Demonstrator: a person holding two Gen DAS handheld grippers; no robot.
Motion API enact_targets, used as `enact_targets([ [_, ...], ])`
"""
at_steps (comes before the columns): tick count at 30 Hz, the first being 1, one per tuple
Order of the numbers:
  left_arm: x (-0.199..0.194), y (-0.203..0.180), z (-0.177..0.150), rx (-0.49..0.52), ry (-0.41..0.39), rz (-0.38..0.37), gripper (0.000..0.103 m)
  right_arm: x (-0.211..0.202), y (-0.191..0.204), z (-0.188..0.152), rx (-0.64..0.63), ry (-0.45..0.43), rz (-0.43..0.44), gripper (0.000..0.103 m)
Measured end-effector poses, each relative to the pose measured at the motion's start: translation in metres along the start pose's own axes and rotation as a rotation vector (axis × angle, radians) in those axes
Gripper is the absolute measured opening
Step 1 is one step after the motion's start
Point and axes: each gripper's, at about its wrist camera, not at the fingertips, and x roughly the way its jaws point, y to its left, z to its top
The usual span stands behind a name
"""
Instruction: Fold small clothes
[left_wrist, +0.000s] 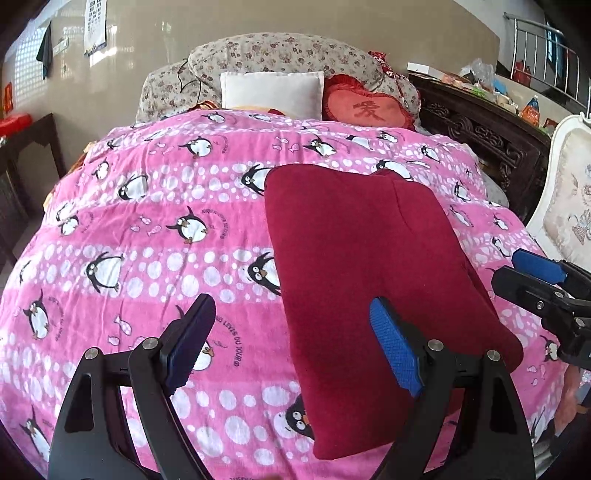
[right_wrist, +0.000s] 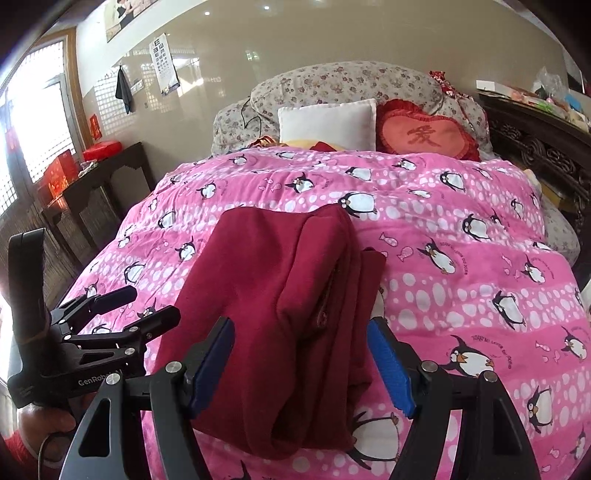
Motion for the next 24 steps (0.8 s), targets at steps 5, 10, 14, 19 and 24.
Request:
enact_targets([
  [5,-0.002,0.001,0.000,0.008,-0.015,0.041,0.086,0.001,0.005,0.001,-0.005,0.003,0.019,0.072],
  [10,-0.003,0.001,0.000,0.010,-0.026,0.069,0.086,0.000,0.007,0.001,-0.017,0.002,0.004,0.072],
  [14,-0.006,-0.002,-0.001,0.013,-0.035,0.063,0.086,-0.001,0.007,0.000,-0.027,-0.004,-0.015,0.072],
  [19,-0.010,-0.007,-0.001,0.044,-0.052,0.113,0.086,-0.004,0.008,-0.001,-0.026,-0.015,-0.024,0.072],
  [24,-0.012,-0.007,-0.002,0.037,-0.053,0.094,0.086,-0.003,0.008,-0.002,-0.019,-0.011,-0.012,0.072],
])
